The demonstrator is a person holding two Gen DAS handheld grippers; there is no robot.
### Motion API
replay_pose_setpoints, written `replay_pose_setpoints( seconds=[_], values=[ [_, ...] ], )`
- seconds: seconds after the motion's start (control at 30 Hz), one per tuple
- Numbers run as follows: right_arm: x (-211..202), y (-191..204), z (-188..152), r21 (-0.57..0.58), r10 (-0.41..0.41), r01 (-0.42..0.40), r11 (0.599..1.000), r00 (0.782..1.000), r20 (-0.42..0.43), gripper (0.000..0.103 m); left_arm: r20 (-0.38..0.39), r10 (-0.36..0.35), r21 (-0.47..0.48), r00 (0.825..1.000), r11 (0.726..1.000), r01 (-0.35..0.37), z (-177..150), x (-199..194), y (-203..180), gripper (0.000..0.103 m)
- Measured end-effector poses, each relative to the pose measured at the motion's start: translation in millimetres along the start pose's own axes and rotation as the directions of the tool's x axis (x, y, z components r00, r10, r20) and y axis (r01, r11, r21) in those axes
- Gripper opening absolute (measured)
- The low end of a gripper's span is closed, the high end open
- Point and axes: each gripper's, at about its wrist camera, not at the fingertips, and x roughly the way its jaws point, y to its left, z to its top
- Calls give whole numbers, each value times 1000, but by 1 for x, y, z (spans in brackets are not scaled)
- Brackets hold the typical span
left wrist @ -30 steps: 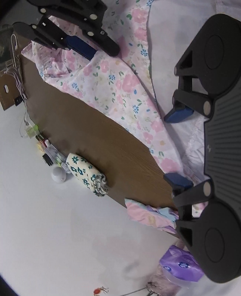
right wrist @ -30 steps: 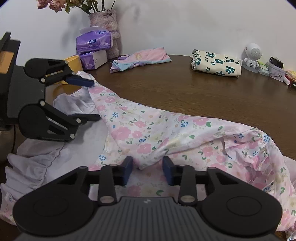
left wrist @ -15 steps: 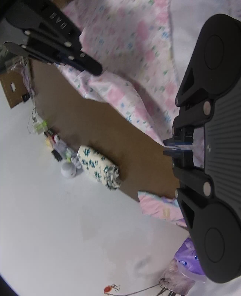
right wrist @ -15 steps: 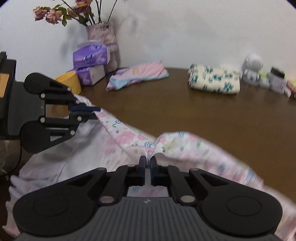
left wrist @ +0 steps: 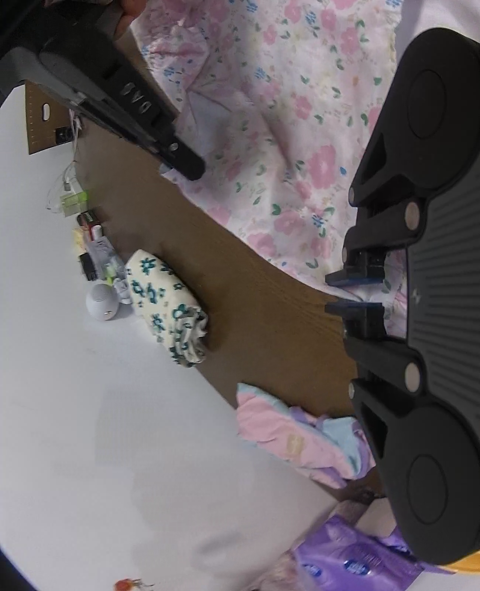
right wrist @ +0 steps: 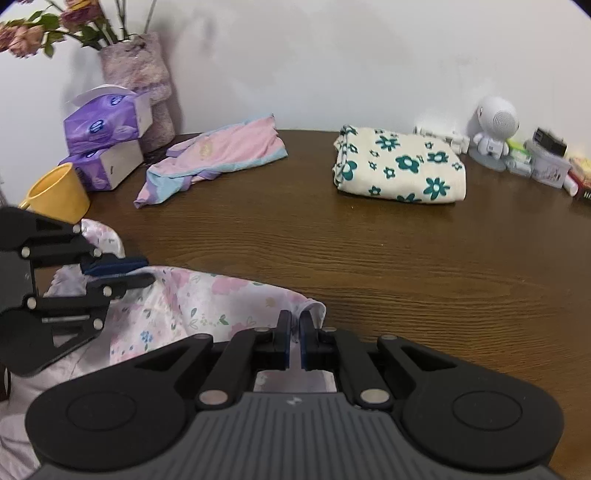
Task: Fold clothes
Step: 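Grasp the dress edge with the right gripper while the left gripper grasps the fabric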
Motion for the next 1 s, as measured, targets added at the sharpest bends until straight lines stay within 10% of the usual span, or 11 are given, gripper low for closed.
replay_pose_setpoints(
  seconds=[0.2,0.33,0.57,0.63,0.73,0.83,1.0],
  values=[
    [13,-10,9,88,56,-56,995,998,1,11,-23,-11,-21,1000,1000,11,-2,3,5,28],
    [4,-13,0,126,77,-75,989,997,-15,41,-15,-32,-14,999,999,32,-3,-3,6,38],
    [6,-15,-16,174,142,-127,977,987,-73,41,-39,-49,-36,998,998,48,-7,-1,14,38],
    [12,-17,-16,201,167,-148,968,983,-81,36,-43,-60,-50,997,997,58,-9,-1,18,38],
    [15,-19,-16,239,220,-197,951,973,-75,3,-49,-82,-77,995,994,78,-11,-2,24,29],
    [10,-19,-6,229,190,-178,957,981,-30,2,-49,-87,-104,995,991,82,-12,-3,30,6],
    [7,-22,21,194,130,-130,972,991,16,2,-40,-47,-111,998,993,42,-11,-5,34,5]
  ],
)
